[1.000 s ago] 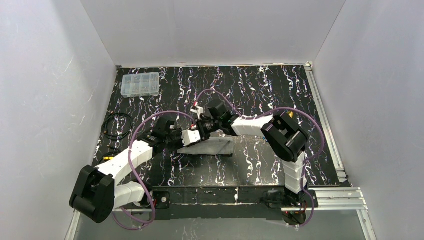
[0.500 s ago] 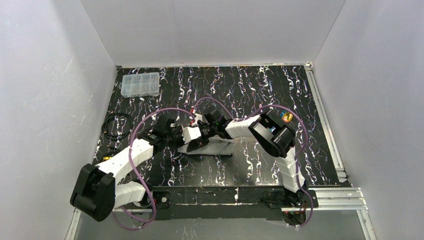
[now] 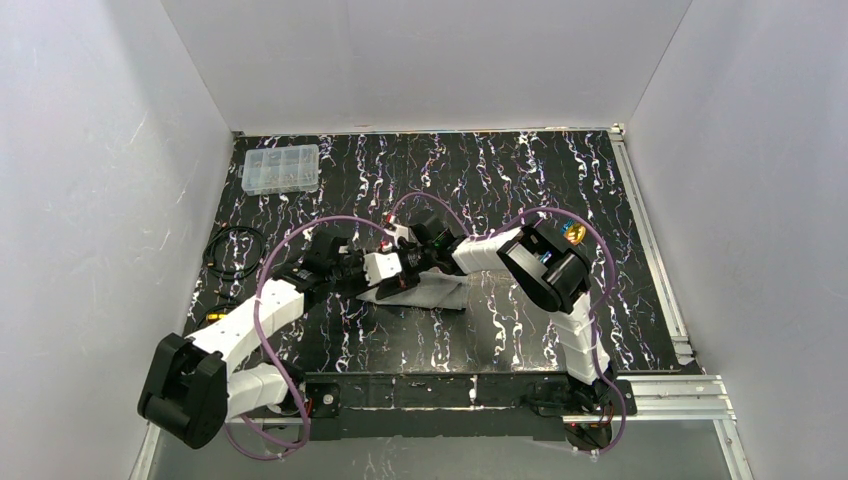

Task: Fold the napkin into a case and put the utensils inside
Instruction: Smooth out the smaller rectangle-folded napkin at the center of the board.

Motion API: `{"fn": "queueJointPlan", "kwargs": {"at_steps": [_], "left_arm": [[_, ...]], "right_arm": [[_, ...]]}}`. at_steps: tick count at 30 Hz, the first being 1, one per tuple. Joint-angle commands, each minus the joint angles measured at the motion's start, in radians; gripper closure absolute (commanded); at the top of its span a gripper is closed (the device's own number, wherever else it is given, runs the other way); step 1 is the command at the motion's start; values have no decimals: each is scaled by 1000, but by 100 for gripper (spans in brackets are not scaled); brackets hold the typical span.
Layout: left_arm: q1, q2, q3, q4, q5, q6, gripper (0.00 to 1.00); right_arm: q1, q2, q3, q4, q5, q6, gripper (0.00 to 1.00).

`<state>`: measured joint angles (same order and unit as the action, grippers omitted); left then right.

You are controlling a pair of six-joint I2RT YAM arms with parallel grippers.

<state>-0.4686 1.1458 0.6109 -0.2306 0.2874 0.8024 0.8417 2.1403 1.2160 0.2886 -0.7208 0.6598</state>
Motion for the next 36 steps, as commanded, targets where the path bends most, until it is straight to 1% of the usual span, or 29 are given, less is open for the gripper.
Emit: {"fn": "queueJointPlan", "kwargs": {"at_steps": [1, 4, 8, 13, 20, 24, 27, 33, 36], "left_arm": [[-6, 30, 14, 60, 32, 33, 71], [-16, 83, 26, 112, 29, 45, 71], [-31, 133, 52, 100, 37, 70, 70], [-40, 170, 67, 140, -39, 64, 70], [-39, 197, 87, 154, -62, 52, 73], [-41, 212, 87, 133, -47, 56, 74], [-46, 208, 96, 98, -24, 46, 75], [-47, 190, 147, -7, 32, -17, 74], [-52, 196, 142, -16, 38, -14, 73]], "right_arm": [[-8, 28, 29, -36, 17, -8, 87], [-8, 38, 37, -56, 6, -10, 87], [-10, 44, 38, -61, -4, -9, 87], [-12, 45, 31, -54, -11, -6, 88], [-21, 50, 11, -20, -27, 21, 90], [-34, 53, -13, 27, -41, 55, 91], [-34, 52, -10, 28, -44, 59, 91], [-34, 65, 13, -16, -35, 54, 90], [-33, 63, 23, -31, -31, 52, 90]]}}
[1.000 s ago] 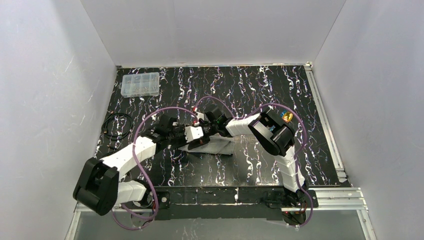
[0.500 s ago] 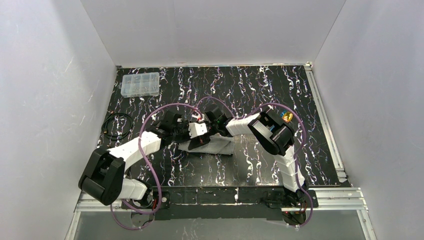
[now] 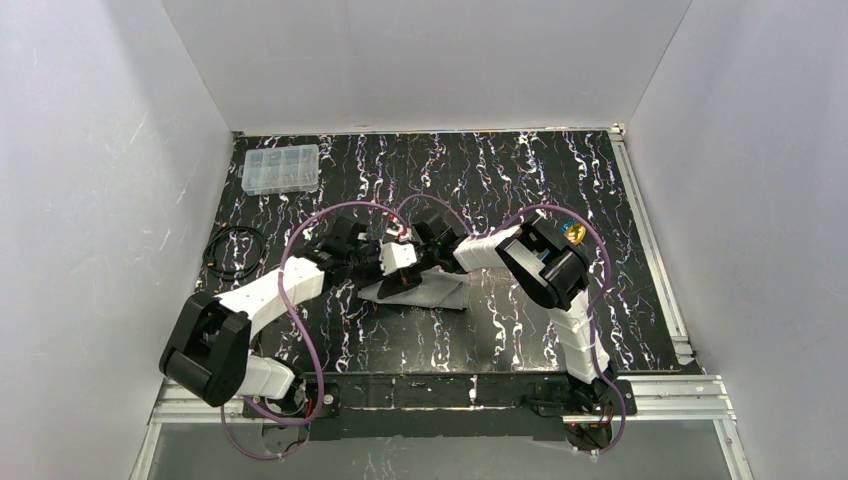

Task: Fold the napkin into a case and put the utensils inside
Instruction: Smooth out the smaller rectangle-folded napkin at the center of the board.

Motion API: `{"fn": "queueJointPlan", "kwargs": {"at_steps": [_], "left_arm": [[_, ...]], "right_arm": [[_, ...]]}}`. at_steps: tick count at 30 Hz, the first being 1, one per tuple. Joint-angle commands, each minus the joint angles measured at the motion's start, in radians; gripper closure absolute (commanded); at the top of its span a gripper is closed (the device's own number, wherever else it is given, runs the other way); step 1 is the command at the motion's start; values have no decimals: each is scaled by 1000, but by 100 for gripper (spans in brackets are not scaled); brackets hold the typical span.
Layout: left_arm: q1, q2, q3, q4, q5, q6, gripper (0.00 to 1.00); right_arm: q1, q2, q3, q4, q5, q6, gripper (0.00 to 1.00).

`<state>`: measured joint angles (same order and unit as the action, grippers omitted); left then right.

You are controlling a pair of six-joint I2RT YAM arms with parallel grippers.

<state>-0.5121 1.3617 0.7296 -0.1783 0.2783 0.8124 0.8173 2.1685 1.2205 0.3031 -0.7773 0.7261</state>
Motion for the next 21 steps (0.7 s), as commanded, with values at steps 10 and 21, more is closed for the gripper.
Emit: {"fn": "queueJointPlan", "kwargs": {"at_steps": [10, 21], "left_arm": [[-12, 33, -24, 11, -35, 24, 78], [-11, 29, -3, 9, -75, -2, 100]], "right_arm": [[-12, 33, 35, -85, 27, -13, 89], [-37, 39, 40, -101, 40, 33, 90]]}}
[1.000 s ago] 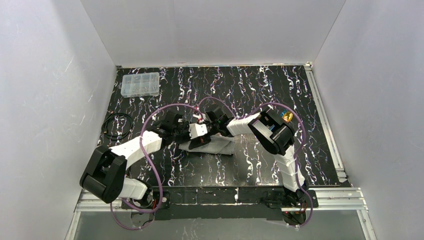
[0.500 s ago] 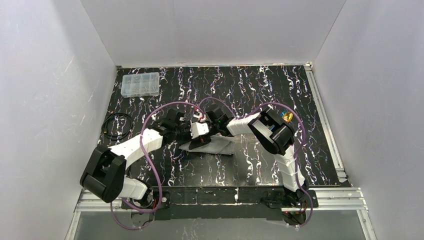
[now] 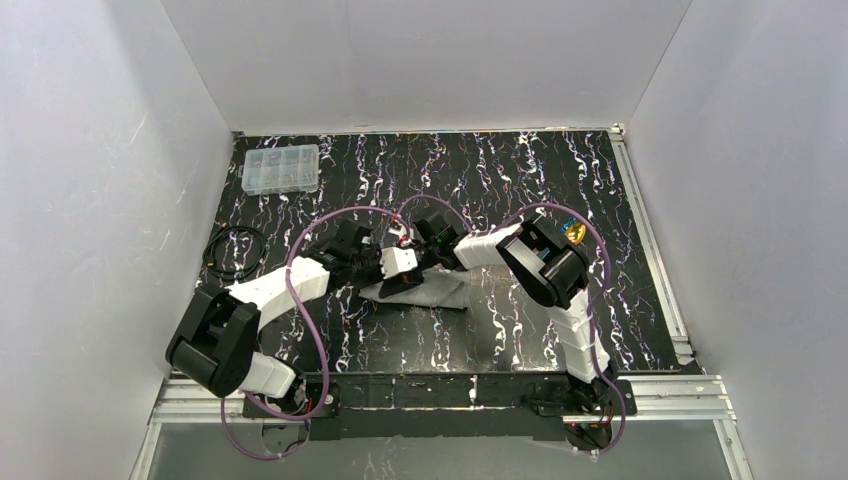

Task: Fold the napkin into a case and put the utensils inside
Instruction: Smooth out the smaller rectangle-folded napkin at the center of the board.

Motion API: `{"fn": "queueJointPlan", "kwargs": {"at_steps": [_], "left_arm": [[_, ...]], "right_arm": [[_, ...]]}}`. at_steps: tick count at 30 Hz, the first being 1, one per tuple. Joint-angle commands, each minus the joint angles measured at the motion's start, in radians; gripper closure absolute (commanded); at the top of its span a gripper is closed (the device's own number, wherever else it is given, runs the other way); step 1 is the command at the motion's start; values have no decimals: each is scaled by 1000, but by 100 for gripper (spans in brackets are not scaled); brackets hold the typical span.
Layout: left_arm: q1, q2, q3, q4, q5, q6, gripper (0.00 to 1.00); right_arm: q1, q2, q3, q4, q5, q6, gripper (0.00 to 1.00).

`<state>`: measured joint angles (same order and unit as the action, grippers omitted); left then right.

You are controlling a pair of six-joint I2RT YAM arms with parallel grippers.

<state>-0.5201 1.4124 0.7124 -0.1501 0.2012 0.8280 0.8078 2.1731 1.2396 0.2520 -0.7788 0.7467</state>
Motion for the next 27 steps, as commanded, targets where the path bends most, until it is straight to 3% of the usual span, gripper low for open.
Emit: {"fn": "queueJointPlan", "kwargs": {"at_steps": [1, 5, 12, 27], "left_arm": [[-3, -28, 19, -25, 8, -25, 100], [-3, -56, 50, -65, 36, -61, 100], [-3, -96, 69, -97, 49, -99, 100], [-2, -124, -24, -57, 20, 9, 100]], "right_arm": [[-33, 34, 25, -54, 43, 17, 91], [-40, 48, 93, -174, 83, 7, 95], [-41, 65, 158, -322, 141, -13, 96], [-53, 118, 238, -534, 201, -53, 97]]}}
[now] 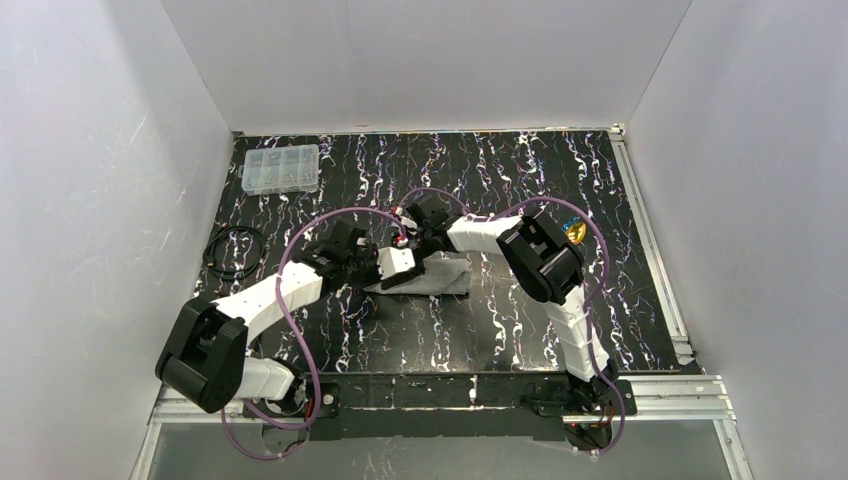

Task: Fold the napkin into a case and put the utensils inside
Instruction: Smooth out the smaller rectangle-folded napkin at the center of the board.

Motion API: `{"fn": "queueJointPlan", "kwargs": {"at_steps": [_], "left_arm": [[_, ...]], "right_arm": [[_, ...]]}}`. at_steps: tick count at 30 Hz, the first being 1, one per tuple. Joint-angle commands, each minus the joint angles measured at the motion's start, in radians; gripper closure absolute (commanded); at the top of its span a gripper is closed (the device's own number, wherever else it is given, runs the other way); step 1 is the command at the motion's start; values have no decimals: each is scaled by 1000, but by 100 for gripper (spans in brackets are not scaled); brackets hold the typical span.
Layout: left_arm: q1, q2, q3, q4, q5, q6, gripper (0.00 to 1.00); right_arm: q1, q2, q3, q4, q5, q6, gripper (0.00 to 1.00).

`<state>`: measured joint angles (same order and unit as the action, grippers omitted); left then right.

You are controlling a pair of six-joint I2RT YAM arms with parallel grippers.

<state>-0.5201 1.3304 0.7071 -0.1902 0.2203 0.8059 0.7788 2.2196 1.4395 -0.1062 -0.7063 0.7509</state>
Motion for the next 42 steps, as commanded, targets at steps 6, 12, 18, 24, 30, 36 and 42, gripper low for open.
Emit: {"fn": "queueJointPlan", "kwargs": {"at_steps": [6, 12, 18, 24, 30, 36, 42], "left_arm": [[-2, -40, -12, -9, 8, 28, 100], [-2, -34, -20, 4, 10, 39, 100], [-2, -27, -36, 21, 8, 49, 100], [-2, -24, -41, 24, 14, 48, 100], [-1, -19, -47, 36, 17, 46, 100], [-2, -20, -38, 24, 16, 57, 100], [-1, -35, -56, 15, 8, 73, 100]], "right_arm": [[-23, 24, 53, -177, 193, -8, 99], [-20, -62, -32, -9, 204, 179, 99], [4, -95, -86, 91, 207, 253, 96], [23, -80, -185, 426, 144, 410, 94], [32, -68, -219, 584, 120, 483, 92], [20, -79, -231, 525, 178, 487, 92], [10, -87, -205, 356, 280, 394, 98]]}}
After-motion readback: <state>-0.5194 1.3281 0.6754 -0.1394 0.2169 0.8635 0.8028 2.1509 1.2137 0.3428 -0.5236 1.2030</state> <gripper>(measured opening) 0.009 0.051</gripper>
